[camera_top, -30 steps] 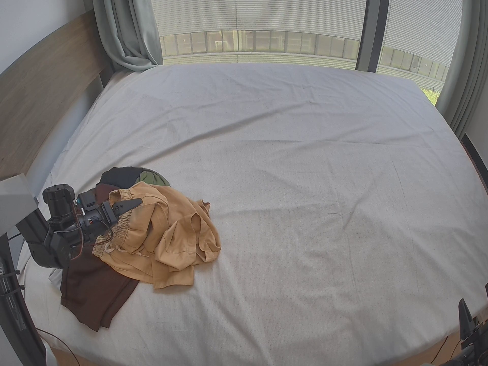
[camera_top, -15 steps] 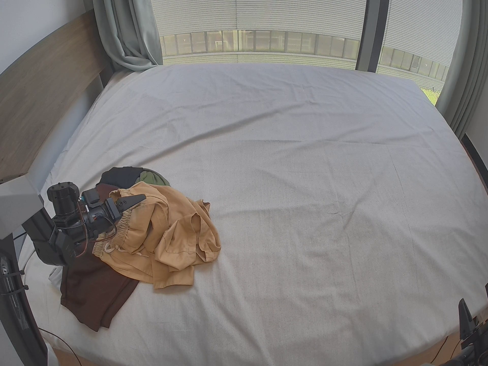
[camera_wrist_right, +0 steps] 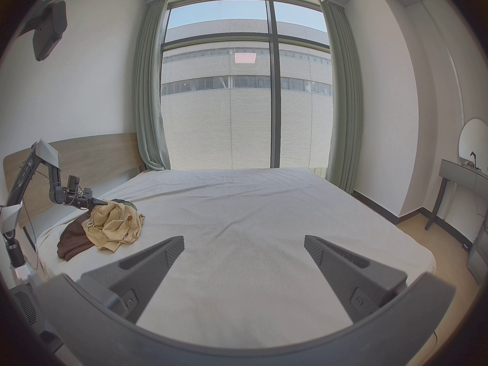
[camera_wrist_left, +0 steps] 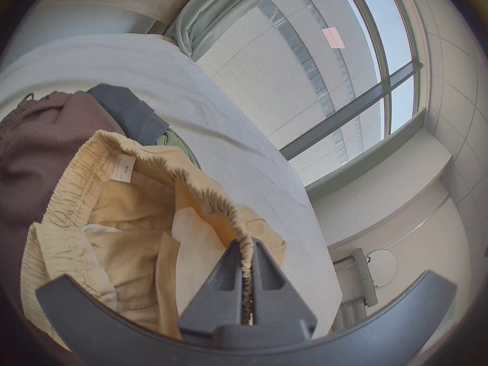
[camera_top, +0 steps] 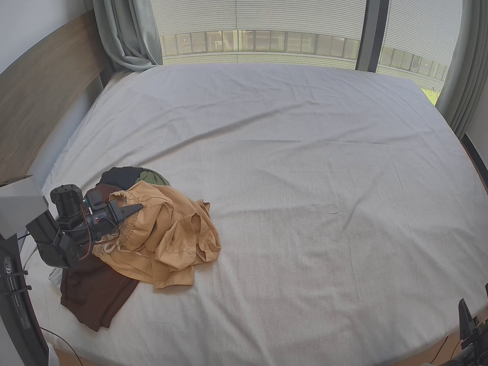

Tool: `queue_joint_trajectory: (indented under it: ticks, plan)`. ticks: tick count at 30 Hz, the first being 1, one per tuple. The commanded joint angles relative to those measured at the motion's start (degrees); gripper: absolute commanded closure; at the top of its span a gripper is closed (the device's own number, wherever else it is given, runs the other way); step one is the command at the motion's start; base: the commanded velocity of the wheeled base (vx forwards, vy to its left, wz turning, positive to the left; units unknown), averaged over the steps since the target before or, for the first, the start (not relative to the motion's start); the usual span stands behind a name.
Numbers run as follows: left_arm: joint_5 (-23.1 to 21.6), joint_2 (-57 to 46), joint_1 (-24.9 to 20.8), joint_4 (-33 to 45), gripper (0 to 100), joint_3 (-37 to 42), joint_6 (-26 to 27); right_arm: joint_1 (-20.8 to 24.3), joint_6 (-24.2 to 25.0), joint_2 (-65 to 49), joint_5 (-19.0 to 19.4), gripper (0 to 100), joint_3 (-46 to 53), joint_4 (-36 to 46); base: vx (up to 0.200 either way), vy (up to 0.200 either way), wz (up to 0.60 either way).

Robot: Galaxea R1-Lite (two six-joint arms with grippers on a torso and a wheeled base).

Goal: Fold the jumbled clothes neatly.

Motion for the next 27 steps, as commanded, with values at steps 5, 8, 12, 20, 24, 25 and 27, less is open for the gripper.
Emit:
queue_joint_trajectory:
  ticks: [5, 8, 12, 20, 24, 25, 27]
  plan:
    - [-0.5, -3.0, -0.7, -9.4, 100, 6.1, -5.2, 0.0, 0.0, -0.9, 0.0, 0, 0.9, 0.0, 0.0, 0.0, 0.0]
    - [-0.4, -3.1, -1.1, -12.3, 100, 8.1, -5.3, 0.0, 0.0, -0.9, 0.0, 0, 0.9, 0.0, 0.0, 0.0, 0.0]
    - [-0.4, -4.7, -1.3, -13.8, 100, 9.1, -6.2, 0.0, 0.0, -0.9, 0.0, 0, 0.9, 0.0, 0.0, 0.0, 0.0]
    - [-0.4, -13.2, -2.4, -13.5, 100, 10.9, -14.1, 0.0, 0.0, -0.9, 0.0, 0, 0.9, 0.0, 0.0, 0.0, 0.0]
    - [-0.4, -17.4, -3.2, -13.4, 100, 12.0, -17.5, 0.0, 0.0, -0.9, 0.0, 0, 1.0, 0.0, 0.0, 0.0, 0.0]
    - [-0.4, -18.3, -3.6, -13.4, 100, 12.4, -18.2, 0.0, 0.0, -0.9, 0.0, 0, 1.0, 0.0, 0.0, 0.0, 0.0]
    - [0.3, -19.5, -4.1, -13.7, 100, 13.0, -19.2, 0.0, 0.0, -0.9, 0.0, 0, 0.9, 0.0, 0.0, 0.0, 0.0]
